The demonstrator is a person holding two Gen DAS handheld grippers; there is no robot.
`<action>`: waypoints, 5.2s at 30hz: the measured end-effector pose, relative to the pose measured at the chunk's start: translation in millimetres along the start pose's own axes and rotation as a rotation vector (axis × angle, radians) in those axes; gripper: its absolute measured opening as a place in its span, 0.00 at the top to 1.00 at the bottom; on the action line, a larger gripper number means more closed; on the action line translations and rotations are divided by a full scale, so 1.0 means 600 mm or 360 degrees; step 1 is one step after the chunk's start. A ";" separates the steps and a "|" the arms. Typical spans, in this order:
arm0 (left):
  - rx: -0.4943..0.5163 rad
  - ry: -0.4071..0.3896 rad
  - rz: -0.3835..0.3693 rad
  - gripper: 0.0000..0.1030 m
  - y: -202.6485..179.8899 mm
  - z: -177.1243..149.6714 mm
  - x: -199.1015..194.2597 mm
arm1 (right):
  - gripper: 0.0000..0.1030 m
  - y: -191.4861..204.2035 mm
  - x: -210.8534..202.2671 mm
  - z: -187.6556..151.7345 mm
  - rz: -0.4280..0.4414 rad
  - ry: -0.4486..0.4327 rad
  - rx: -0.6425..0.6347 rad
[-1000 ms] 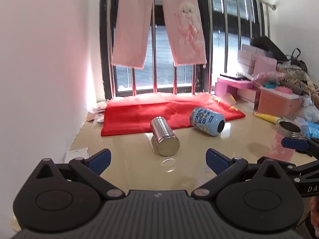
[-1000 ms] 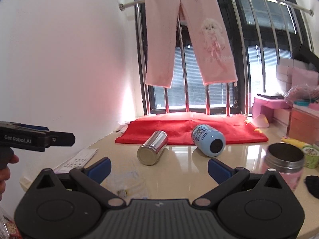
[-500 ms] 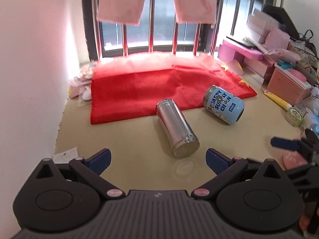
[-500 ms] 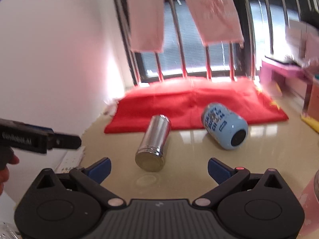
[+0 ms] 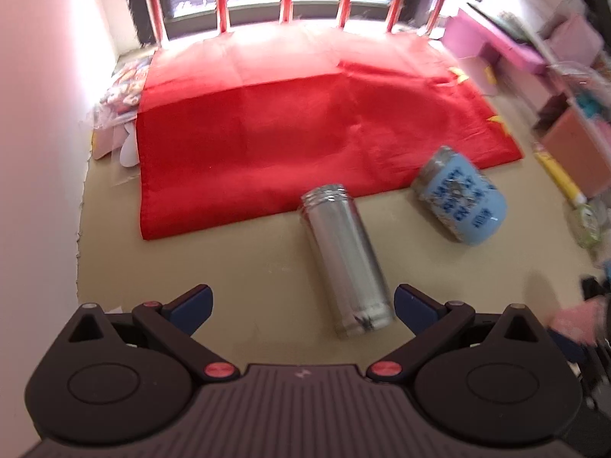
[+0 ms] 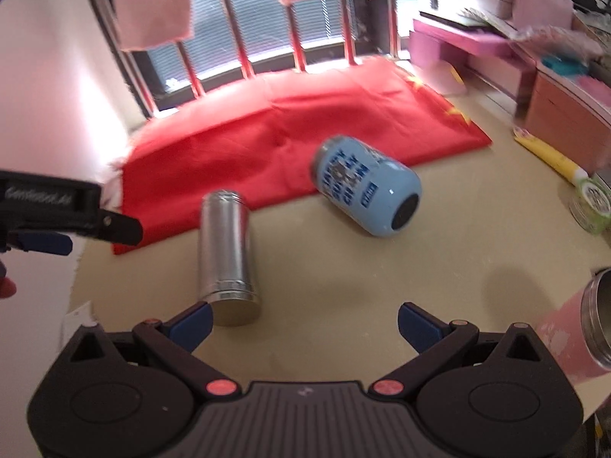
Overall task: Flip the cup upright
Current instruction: 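Move the left gripper toward the silver bottle lying on its side, then close the left gripper around the silver bottle's body, then carry the bottle beside the sticker sheets and open the left gripper, then close the right gripper around the bottle's base end, then lift and rotate the bottle with the right gripper, opening facing up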
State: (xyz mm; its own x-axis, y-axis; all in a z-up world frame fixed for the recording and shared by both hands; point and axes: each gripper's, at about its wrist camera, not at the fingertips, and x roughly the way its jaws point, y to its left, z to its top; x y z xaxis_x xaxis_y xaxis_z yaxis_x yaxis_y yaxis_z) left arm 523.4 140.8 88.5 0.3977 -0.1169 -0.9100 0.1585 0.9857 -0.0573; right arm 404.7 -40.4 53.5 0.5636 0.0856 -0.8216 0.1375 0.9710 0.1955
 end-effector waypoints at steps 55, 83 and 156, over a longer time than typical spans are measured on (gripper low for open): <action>0.0257 0.0135 0.0169 0.35 0.017 -0.305 -0.012 | 0.00 0.023 -0.061 -0.067 0.0562 -0.0249 -0.0588; 0.0140 -0.0641 0.0309 0.00 0.017 -0.508 -0.136 | 0.00 -0.014 -0.190 -0.249 0.0525 -0.0613 -0.0691; -0.0191 -0.0703 0.0278 0.00 0.115 -0.630 -0.118 | 0.39 0.285 0.021 -0.181 0.0544 0.0035 -0.0927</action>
State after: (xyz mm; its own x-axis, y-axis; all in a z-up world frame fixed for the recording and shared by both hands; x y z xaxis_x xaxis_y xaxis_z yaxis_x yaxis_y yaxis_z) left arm 164.7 263.2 -6.5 0.7585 0.0369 -0.6506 -0.0399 0.9992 0.0102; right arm 346.7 151.3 18.5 0.4796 0.4077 -0.7770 -0.5108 0.8497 0.1306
